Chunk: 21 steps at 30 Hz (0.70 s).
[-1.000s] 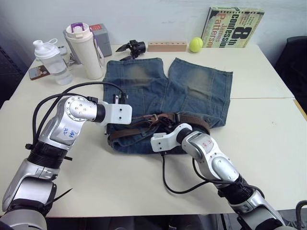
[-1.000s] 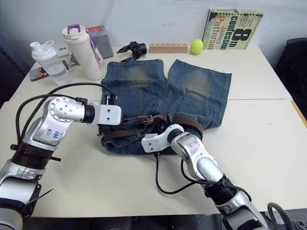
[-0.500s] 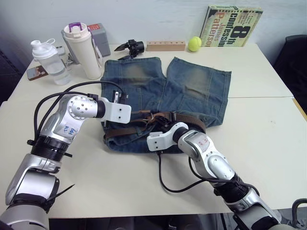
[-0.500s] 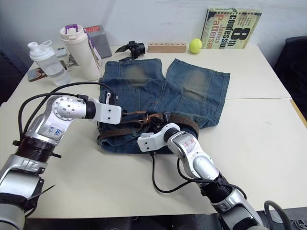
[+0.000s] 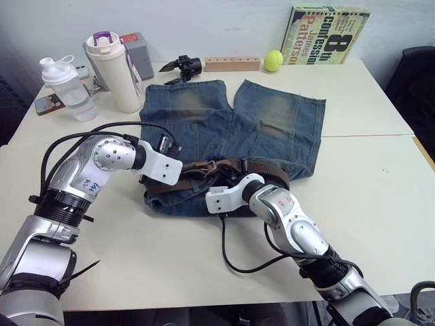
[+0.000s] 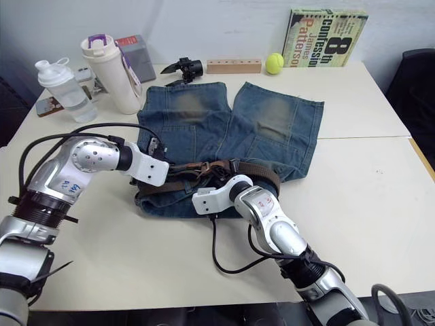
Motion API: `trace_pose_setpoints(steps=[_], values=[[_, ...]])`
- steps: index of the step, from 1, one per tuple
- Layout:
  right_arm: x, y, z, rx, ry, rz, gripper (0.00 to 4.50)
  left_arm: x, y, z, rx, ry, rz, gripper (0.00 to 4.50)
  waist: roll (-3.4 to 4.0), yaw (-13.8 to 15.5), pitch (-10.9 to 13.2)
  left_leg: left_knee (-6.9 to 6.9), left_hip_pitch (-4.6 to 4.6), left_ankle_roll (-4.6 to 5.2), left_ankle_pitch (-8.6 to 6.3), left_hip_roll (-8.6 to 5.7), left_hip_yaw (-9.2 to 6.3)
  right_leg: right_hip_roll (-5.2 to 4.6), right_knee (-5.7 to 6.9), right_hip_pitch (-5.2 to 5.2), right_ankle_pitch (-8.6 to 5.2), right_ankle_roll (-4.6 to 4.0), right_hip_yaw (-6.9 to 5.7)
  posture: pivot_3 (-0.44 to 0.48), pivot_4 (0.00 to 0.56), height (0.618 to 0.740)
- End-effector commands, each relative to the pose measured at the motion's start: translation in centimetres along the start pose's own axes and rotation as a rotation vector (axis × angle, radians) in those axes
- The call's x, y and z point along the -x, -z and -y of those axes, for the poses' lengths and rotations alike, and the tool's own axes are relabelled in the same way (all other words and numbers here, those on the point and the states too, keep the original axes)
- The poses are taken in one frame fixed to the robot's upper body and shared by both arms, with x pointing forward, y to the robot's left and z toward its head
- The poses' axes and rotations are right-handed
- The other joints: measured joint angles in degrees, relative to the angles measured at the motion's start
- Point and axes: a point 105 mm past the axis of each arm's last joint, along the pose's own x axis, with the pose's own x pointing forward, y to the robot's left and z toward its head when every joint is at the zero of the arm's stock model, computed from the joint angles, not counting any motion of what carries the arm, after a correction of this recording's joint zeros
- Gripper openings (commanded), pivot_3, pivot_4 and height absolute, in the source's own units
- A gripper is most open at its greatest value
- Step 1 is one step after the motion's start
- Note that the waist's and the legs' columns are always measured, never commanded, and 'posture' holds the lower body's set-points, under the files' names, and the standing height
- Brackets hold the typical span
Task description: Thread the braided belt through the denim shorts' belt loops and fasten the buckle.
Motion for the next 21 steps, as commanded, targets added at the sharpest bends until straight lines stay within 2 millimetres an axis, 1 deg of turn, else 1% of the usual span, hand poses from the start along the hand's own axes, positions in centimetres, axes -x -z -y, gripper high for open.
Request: trace_pose_setpoints(steps=[1, 4, 6, 8, 11, 13, 17, 21], values=[[-0.4, -0.8, 0.6, 0.004, 0.018, 0.029, 0.19, 0.7, -0.6, -1.6, -0.087, -0.023, 0.0, 0.0, 0.0, 0.0, 0.0, 0.01, 0.0, 0.0, 0.0, 0.0, 0.01, 0.0, -0.01, 0.0, 0.0, 0.0, 0.01, 0.0, 0.15, 0.657], [-0.5, -1.1, 0.7, 0.008, 0.019, 0.039, 0.19, 0.5, -0.7, -1.8, -0.129, -0.01, 0.001, 0.0, 0.0, -0.1, 0.0, 0.01, 0.0, 0.0, 0.0, 0.0, 0.03, 0.0, 0.0, 0.0, 0.0, 0.0, 0.03, 0.0, 0.15, 0.657], [-0.6, -1.1, 0.7, 0.011, 0.018, 0.043, 0.19, 0.3, -1.1, -1.9, -0.153, 0.002, 0.024, 0.0, 0.0, -0.1, 0.0, 0.01, 0.0, 0.0, 0.0, 0.01, 0.04, 0.0, 0.08, -0.04, 0.0, 0.0, 0.03, 0.0, 0.15, 0.657], [-0.7, -1.2, 0.8, 0.016, 0.018, 0.048, 0.19, 0.3, -1.4, -1.6, -0.181, 0.038, 0.038, 0.0, 0.0, -0.1, 0.0, 0.03, 0.0, 0.0, 0.0, 0.01, 0.06, 0.0, 0.08, -0.04, 0.0, 0.0, 0.05, 0.0, 0.15, 0.657], [-0.8, -1.3, 0.9, 0.027, 0.023, 0.056, 0.19, 0.5, -1.2, -1.2, -0.212, 0.088, 0.036, 0.0, 0.0, -0.1, 0.0, 0.04, 0.0, 0.0, 0.0, 0.02, 0.08, 0.0, 0.13, -0.06, 0.0, 0.0, 0.06, 0.0, 0.15, 0.657], [-0.9, -1.4, 0.9, 0.022, 0.022, 0.059, 0.19, 0.7, -1.2, -1.6, -0.223, 0.102, 0.04, 0.0, 0.0, -0.1, 0.0, 0.05, 0.0, 0.0, 0.0, 0.02, 0.08, 0.0, 0.14, -0.07, 0.0, 0.0, 0.06, 0.0, 0.15, 0.657], [-0.8, -1.6, 0.8, 0.017, 0.023, 0.063, 0.19, 1.1, -0.3, -2.8, -0.251, 0.096, 0.0, 0.0, 0.0, -0.1, 0.0, 0.07, 0.0, 0.0, 0.0, 0.03, 0.1, 0.0, 0.15, -0.08, -0.01, 0.0, 0.07, 0.0, 0.15, 0.657], [-0.9, -1.8, 0.6, 0.013, 0.018, 0.068, 0.19, 1.3, 0.1, -3.6, -0.271, 0.085, -0.028, 0.0, 0.0, -0.2, 0.0, 0.09, 0.01, 0.0, 0.0, 0.04, 0.12, 0.0, 0.2, -0.11, -0.01, 0.01, 0.07, 0.0, 0.15, 0.657]])
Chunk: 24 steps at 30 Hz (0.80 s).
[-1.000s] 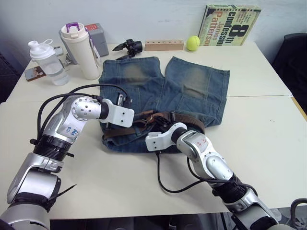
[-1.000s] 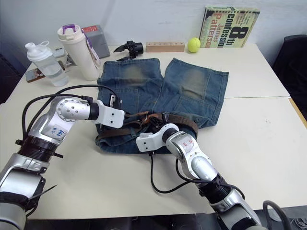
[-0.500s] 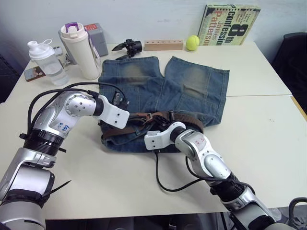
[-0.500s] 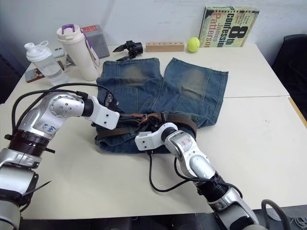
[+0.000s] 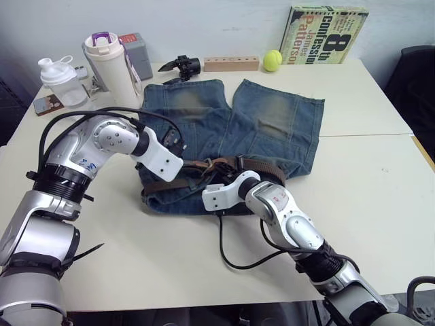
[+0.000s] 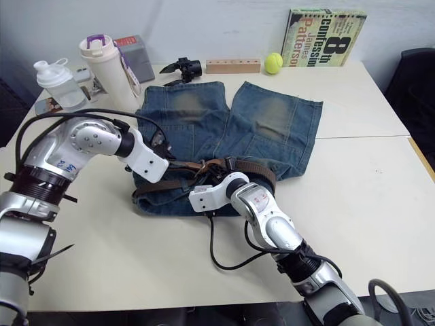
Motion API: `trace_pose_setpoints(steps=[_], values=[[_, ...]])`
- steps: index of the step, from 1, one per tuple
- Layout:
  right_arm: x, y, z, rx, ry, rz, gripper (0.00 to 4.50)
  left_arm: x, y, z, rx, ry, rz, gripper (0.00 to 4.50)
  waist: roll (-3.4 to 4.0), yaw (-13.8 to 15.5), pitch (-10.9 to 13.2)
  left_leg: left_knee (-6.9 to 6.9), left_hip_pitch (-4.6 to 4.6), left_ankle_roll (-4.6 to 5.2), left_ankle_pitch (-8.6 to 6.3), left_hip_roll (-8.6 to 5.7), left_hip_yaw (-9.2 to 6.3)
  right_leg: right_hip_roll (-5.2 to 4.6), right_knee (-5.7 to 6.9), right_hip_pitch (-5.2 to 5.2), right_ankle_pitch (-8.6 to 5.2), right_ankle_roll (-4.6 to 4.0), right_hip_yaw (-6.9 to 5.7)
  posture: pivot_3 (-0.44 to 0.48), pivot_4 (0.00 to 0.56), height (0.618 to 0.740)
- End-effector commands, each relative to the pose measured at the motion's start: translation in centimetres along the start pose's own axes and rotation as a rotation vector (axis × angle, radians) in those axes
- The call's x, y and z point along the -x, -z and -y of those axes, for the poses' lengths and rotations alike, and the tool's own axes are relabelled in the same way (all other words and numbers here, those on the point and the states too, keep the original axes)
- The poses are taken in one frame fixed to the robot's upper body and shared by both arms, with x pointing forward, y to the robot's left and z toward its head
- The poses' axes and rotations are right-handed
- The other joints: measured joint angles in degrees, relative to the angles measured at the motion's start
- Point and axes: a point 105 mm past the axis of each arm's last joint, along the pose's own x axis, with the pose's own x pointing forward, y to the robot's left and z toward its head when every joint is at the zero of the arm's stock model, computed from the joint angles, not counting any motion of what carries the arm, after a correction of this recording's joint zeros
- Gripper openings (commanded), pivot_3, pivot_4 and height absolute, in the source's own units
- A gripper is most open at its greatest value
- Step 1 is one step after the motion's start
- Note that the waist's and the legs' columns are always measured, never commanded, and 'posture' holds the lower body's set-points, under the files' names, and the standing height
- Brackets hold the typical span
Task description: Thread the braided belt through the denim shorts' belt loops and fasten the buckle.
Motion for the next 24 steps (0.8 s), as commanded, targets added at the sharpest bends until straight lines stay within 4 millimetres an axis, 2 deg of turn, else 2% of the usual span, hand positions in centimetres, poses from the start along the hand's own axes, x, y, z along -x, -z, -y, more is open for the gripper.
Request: trace_pose_setpoints(steps=[1, 5, 14, 19, 21, 24], values=[[-0.1, -1.4, 0.4, 0.007, 0.02, 0.049, 0.19, 0.7, 0.6, -0.9, -0.03, -0.018, -0.039, 0.0, 0.0, -0.1, 0.0, 0.0, 0.0, 0.0, 0.0, 0.0, 0.01, 0.0, 0.01, -0.01, 0.0, 0.0, 0.01, 0.0, 0.15, 0.657], [-0.3, -1.5, 0.6, 0.01, 0.027, 0.054, 0.19, 0.2, 0.4, -0.8, -0.063, 0.004, -0.04, 0.0, 0.0, -0.1, 0.0, 0.01, 0.0, 0.0, 0.0, 0.01, 0.02, 0.0, 0.02, -0.02, 0.0, 0.0, 0.02, 0.0, 0.15, 0.657], [-0.3, -2.1, 0.5, 0.011, 0.024, 0.073, 0.19, -2.6, -1.3, -1.9, -0.057, -0.046, -0.002, 0.0, 0.0, 0.2, 0.0, 0.14, -0.04, 0.0, 0.0, 0.0, 0.02, -0.01, 0.09, -0.02, -0.01, 0.01, 0.02, 0.0, 0.15, 0.657], [-0.1, -2.1, 0.4, 0.008, 0.02, 0.07, 0.19, -3.4, -1.0, -1.2, -0.014, -0.079, -0.013, 0.0, 0.0, 0.3, 0.0, 0.24, -0.09, 0.01, 0.0, 0.0, 0.01, -0.02, 0.09, -0.01, -0.01, 0.02, 0.01, 0.0, 0.15, 0.657], [0.0, -2.2, 0.2, -0.019, 0.018, 0.068, 0.19, -3.9, -1.5, -1.2, 0.05, -0.173, 0.026, 0.0, -0.01, 0.3, 0.0, 0.26, -0.09, 0.01, 0.0, 0.0, 0.0, -0.03, 0.11, -0.01, -0.01, 0.02, 0.01, 0.0, 0.15, 0.657], [0.1, -2.3, 0.1, -0.023, 0.015, 0.066, 0.19, -4.9, -2.7, 0.5, 0.154, -0.205, 0.102, 0.0, -0.01, 0.3, 0.0, 0.32, -0.09, 0.02, -0.01, 0.0, -0.02, -0.05, 0.15, 0.02, -0.02, 0.03, 0.01, 0.0, 0.15, 0.657]])
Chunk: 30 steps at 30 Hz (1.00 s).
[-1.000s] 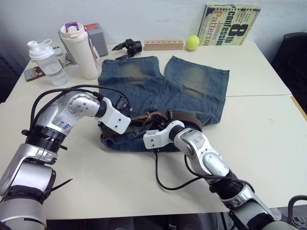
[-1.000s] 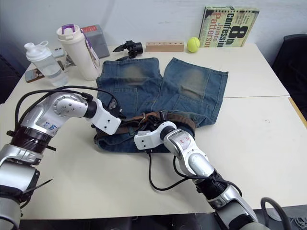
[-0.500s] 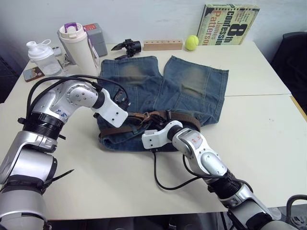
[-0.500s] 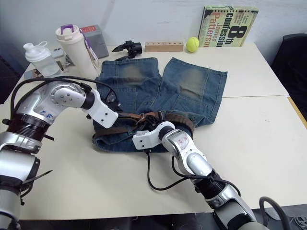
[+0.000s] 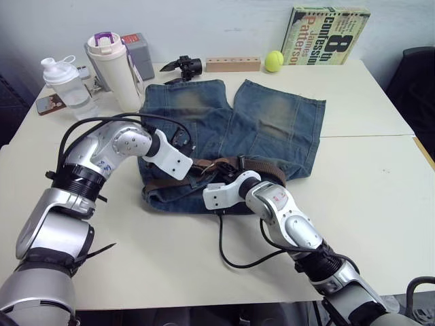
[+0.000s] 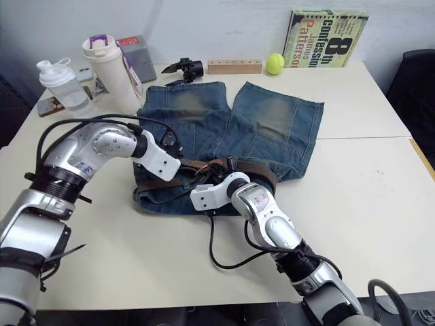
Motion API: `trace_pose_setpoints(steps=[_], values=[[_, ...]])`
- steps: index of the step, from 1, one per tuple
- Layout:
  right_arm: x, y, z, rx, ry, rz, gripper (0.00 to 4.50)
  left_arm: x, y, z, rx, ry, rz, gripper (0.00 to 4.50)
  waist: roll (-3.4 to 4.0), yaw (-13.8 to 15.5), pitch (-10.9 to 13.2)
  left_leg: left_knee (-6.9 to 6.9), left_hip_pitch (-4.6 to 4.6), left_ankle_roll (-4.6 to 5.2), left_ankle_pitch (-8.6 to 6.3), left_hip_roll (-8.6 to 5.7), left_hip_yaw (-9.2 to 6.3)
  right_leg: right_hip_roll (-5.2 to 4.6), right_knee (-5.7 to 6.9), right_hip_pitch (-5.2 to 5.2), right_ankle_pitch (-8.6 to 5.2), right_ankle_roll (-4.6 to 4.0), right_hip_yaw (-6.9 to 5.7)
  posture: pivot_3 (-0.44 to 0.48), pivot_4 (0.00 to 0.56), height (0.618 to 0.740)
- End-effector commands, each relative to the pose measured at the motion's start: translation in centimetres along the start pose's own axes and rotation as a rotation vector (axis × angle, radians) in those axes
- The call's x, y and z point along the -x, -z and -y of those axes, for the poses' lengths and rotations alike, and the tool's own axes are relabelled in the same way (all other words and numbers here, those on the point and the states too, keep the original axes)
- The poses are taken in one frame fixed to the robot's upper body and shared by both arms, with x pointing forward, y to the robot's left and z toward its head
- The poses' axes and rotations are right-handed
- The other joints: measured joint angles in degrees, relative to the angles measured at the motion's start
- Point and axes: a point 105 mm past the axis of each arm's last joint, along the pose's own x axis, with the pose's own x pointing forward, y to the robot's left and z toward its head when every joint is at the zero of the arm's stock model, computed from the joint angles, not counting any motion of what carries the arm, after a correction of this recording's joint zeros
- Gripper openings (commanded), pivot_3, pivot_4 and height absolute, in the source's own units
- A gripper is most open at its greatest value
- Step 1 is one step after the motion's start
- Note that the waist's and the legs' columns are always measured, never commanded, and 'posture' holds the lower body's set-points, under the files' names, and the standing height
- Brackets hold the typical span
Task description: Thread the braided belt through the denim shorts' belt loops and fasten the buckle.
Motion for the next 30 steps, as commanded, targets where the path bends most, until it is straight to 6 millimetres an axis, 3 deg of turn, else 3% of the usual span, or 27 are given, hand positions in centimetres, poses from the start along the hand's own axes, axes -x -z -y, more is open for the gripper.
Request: trace_pose_setpoints(steps=[1, 9, 17, 22, 30], values=[[0.3, -2.6, 0.6, 0.002, 0.027, 0.087, 0.19, -1.1, -2.6, 0.7, 0.061, -0.084, 0.119, 0.0, 0.0, 0.0, 0.0, 0.01, -0.01, 0.0, 0.0, 0.0, -0.01, 0.0, 0.0, 0.0, 0.0, 0.0, 0.0, 0.0, 0.15, 0.657], [0.6, -3.1, 0.2, -0.023, 0.024, 0.097, 0.19, -2.1, -4.6, 3.5, 0.228, -0.134, 0.195, 0.0, -0.06, 0.1, -0.1, 0.18, -0.03, 0.04, -0.02, -0.02, -0.05, -0.02, 0.03, 0.1, -0.01, 0.02, -0.04, 0.0, 0.15, 0.657], [0.8, -3.9, 0.2, -0.014, 0.037, 0.126, 0.19, -2.2, -5.1, 3.4, 0.239, -0.169, 0.202, 0.0, -0.05, 0.1, -0.1, 0.2, -0.03, 0.04, -0.03, -0.02, -0.04, -0.02, 0.03, 0.1, -0.02, 0.04, -0.04, 0.0, 0.15, 0.657], [0.8, -5.2, 0.2, 0.02, 0.028, 0.185, 0.19, -2.3, -6.2, 3.3, 0.177, -0.119, 0.239, 0.0, -0.05, 0.1, -0.1, 0.2, -0.04, 0.04, -0.03, -0.02, -0.04, -0.02, 0.03, 0.1, -0.02, 0.04, -0.04, 0.0, 0.15, 0.657], [0.4, -5.6, 0.5, 0.083, 0.029, 0.238, 0.19, -1.8, -6.2, 2.3, 0.151, -0.056, 0.288, 0.0, -0.05, 0.0, -0.2, 0.2, -0.04, 0.04, -0.03, -0.01, -0.02, -0.01, 0.03, 0.09, -0.05, 0.03, -0.05, 0.0, 0.15, 0.657]])
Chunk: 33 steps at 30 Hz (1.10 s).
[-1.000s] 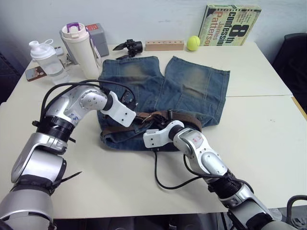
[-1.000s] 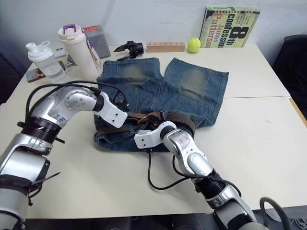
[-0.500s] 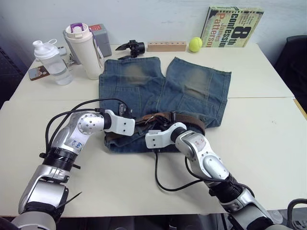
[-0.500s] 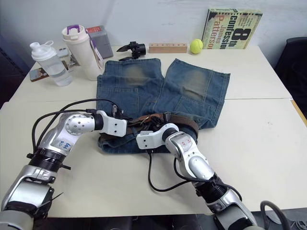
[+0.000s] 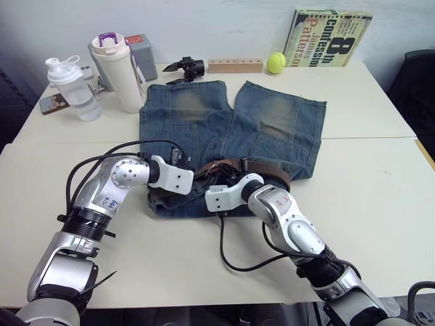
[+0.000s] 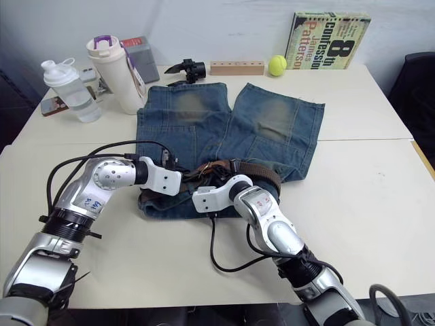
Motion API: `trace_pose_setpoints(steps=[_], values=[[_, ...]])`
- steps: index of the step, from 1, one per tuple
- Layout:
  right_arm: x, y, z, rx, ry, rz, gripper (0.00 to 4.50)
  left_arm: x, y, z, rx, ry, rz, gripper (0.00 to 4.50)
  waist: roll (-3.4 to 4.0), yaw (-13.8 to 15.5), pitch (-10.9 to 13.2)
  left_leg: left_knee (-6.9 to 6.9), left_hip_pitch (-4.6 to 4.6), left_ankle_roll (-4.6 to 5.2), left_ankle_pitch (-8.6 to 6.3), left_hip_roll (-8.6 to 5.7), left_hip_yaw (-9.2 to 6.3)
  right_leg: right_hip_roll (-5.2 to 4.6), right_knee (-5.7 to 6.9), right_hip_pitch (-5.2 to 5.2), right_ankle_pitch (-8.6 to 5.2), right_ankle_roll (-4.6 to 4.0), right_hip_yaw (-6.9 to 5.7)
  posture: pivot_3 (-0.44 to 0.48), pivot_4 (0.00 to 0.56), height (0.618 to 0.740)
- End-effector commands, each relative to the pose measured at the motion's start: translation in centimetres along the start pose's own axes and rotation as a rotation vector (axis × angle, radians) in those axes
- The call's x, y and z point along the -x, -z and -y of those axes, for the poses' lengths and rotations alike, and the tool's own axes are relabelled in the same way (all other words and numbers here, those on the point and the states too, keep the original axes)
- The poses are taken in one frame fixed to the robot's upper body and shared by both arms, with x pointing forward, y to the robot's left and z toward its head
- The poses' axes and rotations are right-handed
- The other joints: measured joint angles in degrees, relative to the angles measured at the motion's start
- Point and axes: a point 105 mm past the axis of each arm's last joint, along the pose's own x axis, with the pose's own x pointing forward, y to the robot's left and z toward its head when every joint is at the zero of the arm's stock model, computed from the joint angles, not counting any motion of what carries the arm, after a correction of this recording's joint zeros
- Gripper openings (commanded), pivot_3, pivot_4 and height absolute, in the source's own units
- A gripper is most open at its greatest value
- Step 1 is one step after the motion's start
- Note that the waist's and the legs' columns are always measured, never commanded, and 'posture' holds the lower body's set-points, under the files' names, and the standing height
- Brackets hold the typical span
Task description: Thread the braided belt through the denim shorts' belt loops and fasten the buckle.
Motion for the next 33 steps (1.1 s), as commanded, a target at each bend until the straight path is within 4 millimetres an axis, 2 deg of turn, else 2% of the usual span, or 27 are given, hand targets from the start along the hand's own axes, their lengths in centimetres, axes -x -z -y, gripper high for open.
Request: trace_pose_setpoints(steps=[1, 9, 13, 17, 21, 24, 26, 28, 31, 32, 33], values=[[-0.1, -5.4, 0.7, 0.059, 0.028, 0.222, 0.19, -2.0, -3.4, -0.1, -0.062, 0.035, 0.152, 0.0, 0.0, 0.0, 0.0, 0.0, 0.0, 0.0, 0.0, 0.0, 0.0, 0.0, 0.0, 0.0, -0.01, -0.01, 0.0, 0.0, 0.15, 0.657], [-0.2, -6.0, 0.7, 0.055, 0.028, 0.238, 0.19, -3.1, -4.3, -1.5, -0.019, -0.026, 0.197, 0.0, 0.0, 0.0, 0.0, 0.03, 0.0, 0.0, 0.0, 0.0, 0.0, -0.01, 0.03, 0.02, -0.02, -0.01, -0.02, 0.0, 0.15, 0.657], [0.1, -5.8, 0.2, 0.055, 0.002, 0.244, 0.19, -5.1, -6.4, -1.3, 0.114, -0.04, 0.277, 0.0, -0.01, 0.6, 0.0, 0.07, 0.0, 0.01, 0.0, -0.02, -0.01, -0.03, 0.02, 0.08, -0.02, -0.01, -0.03, 0.0, 0.15, 0.657], [0.3, -5.8, -0.8, 0.024, -0.058, 0.252, 0.19, -6.5, -7.4, -1.2, 0.173, -0.039, 0.307, 0.0, 0.03, 1.8, -0.4, 0.13, 0.01, 0.02, -0.01, -0.04, -0.01, -0.05, 0.01, 0.17, -0.02, -0.01, -0.05, 0.0, 0.15, 0.657], [1.2, -4.9, -2.3, -0.057, -0.148, 0.219, 0.19, -7.3, -7.4, 0.7, 0.18, 0.019, 0.307, 0.0, 0.07, 2.4, -0.8, 0.19, 0.05, 0.14, -0.08, -0.09, 0.01, -0.09, -0.08, 0.3, -0.03, 0.03, -0.05, 0.0, 0.15, 0.657], [1.9, -4.9, -2.5, -0.099, -0.165, 0.217, 0.19, -7.9, -7.7, 1.6, 0.19, 0.041, 0.316, 0.0, 0.11, 2.7, -1.4, 0.19, 0.23, 0.21, -0.18, -0.08, 0.01, -0.08, -0.2, 0.56, -0.06, 0.07, -0.08, 0.0, 0.15, 0.657], [2.4, -5.0, -2.4, -0.129, -0.166, 0.227, 1.21, -8.5, -7.8, 2.0, 0.186, 0.056, 0.314, 0.0, 0.15, 2.7, -1.6, 0.19, 0.38, 0.24, -0.24, -0.08, 0.01, -0.08, -0.39, 0.84, -0.11, 0.17, -0.13, 0.0, 0.15, 0.657], [2.7, -5.0, -2.5, -0.161, -0.171, 0.224, 2.01, -8.8, -7.9, 2.3, 0.185, 0.063, 0.318, 0.0, 0.12, 2.7, -1.7, 0.17, 0.42, 0.23, -0.35, -0.06, -0.01, -0.07, -0.51, 0.98, -0.12, 0.19, -0.23, 0.0, 0.15, 0.657], [3.7, -4.2, -3.1, -0.19, -0.19, 0.182, 3.39, -9.7, -8.8, 3.2, 0.168, 0.099, 0.335, 0.0, 0.21, 2.9, -1.8, 0.18, 0.45, 0.24, -0.42, -0.07, -0.01, -0.09, -0.53, 1.0, -0.12, 0.19, -0.23, 0.0, 0.15, 0.657], [4.1, -3.9, -3.2, -0.219, -0.197, 0.165, 3.56, -10.0, -9.0, 3.5, 0.156, 0.108, 0.338, 0.0, 0.18, 3.1, -1.8, 0.19, 0.45, 0.26, -0.44, -0.07, -0.01, -0.1, -0.56, 1.07, -0.14, 0.22, -0.26, 0.0, 0.15, 0.657], [4.6, -3.5, -3.3, -0.251, -0.203, 0.144, 4.22, -10.2, -9.1, 3.8, 0.151, 0.114, 0.34, 0.0, 0.16, 3.2, -1.9, 0.18, 0.43, 0.28, -0.47, -0.08, -0.02, -0.1, -0.63, 1.11, -0.16, 0.25, -0.28, 0.0, 0.15, 0.657]])
